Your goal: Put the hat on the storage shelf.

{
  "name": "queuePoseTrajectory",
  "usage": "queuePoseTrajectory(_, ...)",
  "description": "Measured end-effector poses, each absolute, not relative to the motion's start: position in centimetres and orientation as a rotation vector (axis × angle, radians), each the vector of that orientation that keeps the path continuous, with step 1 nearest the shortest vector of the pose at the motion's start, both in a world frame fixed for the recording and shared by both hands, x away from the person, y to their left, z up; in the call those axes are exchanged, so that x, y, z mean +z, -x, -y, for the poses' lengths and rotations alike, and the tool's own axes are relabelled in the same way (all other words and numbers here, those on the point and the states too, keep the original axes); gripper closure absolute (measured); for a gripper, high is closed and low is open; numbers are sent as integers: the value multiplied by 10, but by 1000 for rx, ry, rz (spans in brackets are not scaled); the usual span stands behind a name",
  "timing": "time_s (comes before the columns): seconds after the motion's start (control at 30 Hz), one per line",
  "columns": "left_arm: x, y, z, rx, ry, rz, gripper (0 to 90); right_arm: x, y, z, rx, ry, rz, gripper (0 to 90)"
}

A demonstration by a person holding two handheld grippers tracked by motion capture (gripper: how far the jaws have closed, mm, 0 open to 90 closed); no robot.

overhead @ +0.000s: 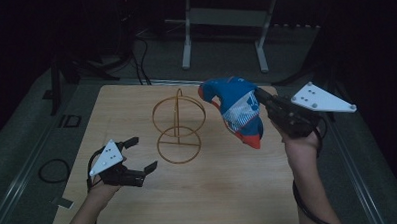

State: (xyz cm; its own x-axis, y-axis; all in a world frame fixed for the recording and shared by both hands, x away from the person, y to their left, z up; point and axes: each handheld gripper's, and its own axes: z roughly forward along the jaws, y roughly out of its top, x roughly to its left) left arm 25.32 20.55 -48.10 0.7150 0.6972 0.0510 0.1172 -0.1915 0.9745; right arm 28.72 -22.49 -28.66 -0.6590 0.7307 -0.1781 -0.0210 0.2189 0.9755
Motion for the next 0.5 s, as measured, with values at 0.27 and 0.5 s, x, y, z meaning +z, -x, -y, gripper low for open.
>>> queuePoseTrajectory(0.27, -523, -243, -227, 649, -1753, -785, 47, -277, -307, 200, 1512, -636, -1919, 900)
queuePoseTrajectory(0.5, -548, -230, -246, 661, -1753, -876, 47, -267, -324, 163, 1489, -608, -1928, 900)
